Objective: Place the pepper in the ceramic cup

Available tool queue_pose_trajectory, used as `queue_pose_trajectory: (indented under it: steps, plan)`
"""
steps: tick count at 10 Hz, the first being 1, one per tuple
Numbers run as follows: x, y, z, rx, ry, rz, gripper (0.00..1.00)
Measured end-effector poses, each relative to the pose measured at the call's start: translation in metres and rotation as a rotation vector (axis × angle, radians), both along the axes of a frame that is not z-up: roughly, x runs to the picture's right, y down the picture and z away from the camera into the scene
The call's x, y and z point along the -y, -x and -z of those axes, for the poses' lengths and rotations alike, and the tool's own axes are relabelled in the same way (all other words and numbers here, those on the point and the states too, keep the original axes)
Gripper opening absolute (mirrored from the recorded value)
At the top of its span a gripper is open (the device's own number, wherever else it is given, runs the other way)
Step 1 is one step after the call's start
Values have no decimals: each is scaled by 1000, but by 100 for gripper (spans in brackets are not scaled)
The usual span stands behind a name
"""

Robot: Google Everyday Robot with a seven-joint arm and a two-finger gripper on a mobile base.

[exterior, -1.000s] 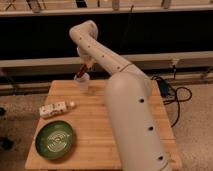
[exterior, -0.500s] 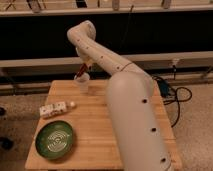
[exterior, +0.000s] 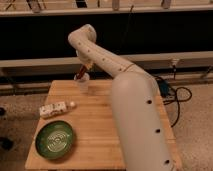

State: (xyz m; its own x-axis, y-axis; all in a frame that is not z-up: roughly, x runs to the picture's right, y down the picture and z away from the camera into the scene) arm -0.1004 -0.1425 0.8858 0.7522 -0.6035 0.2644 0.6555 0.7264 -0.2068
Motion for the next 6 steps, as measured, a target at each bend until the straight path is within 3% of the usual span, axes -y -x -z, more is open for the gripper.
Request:
queue_pose_trajectory:
  steps: [3,5,6]
  plan:
    - [-3,5,1,17,3,-3,80]
    - [-4,3,2,21,2,-3,70]
    - [-4,-2,2,20,-1,-3,60]
